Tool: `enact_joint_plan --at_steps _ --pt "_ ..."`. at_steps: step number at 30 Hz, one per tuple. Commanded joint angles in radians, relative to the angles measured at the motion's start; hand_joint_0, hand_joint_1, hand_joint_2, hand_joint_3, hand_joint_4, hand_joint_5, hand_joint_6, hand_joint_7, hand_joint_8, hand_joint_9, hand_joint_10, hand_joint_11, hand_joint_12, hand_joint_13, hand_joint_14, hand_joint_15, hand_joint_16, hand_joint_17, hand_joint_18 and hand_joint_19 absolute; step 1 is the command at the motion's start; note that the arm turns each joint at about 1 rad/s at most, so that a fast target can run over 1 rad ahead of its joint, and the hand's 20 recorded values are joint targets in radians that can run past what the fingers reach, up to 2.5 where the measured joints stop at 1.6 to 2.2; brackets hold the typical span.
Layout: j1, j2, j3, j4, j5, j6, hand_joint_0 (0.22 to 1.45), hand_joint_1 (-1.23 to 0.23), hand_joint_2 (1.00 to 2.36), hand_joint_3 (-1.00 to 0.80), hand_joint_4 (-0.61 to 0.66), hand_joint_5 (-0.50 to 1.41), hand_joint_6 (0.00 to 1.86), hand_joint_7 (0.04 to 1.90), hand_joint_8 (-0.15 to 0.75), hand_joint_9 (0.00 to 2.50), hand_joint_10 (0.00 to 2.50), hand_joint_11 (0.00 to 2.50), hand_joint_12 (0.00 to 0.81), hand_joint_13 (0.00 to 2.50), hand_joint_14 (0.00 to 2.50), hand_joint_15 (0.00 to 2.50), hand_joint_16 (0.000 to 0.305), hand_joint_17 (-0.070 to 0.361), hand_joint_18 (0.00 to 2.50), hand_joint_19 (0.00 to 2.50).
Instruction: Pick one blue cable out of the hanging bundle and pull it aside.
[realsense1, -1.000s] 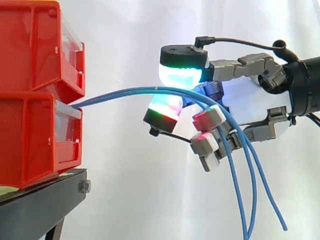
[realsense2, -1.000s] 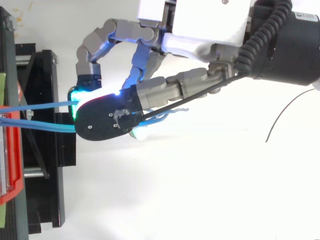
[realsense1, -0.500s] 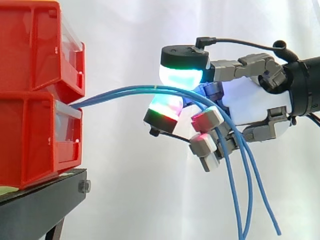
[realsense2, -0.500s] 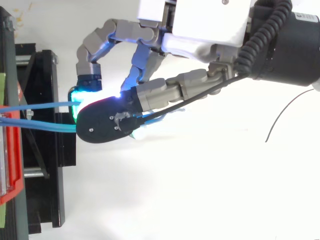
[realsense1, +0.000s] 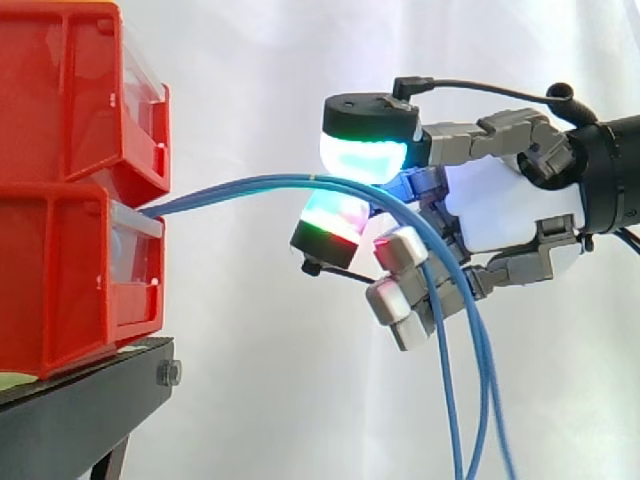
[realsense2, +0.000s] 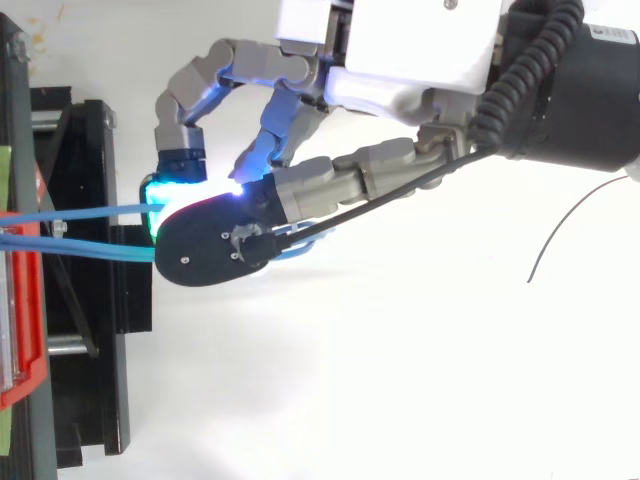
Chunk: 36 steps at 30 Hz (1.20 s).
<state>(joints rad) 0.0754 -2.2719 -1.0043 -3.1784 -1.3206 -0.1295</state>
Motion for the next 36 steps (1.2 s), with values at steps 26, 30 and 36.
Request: enact_joint_plan --at_steps 26,30,36 --pt "0.007 0.08 -0.166 0.02 -0.031 -0.035 0.62 -0.87 1.02 -0.05 -0.08 -0.11 0.91 1.16 0.202 0.7 0.01 0.15 0.314 0.64 0.01 0.38 0.034 0.076 0.37 0.4" --pt "0.007 0.083 -0.177 0.064 -0.023 -0.001 0.62 -0.87 1.02 -0.04 -0.06 -0.11 0.91 1.17 0.216 0.74 0.01 0.17 0.318 0.67 0.01 0.4 0.035 0.08 0.4 0.41" --pt "0.007 0.083 -0.177 0.061 -0.025 0.001 0.62 -0.87 1.02 -0.04 -0.05 -0.11 0.91 1.15 0.23 0.78 0.01 0.2 0.322 0.69 0.02 0.42 0.036 0.082 0.43 0.41"
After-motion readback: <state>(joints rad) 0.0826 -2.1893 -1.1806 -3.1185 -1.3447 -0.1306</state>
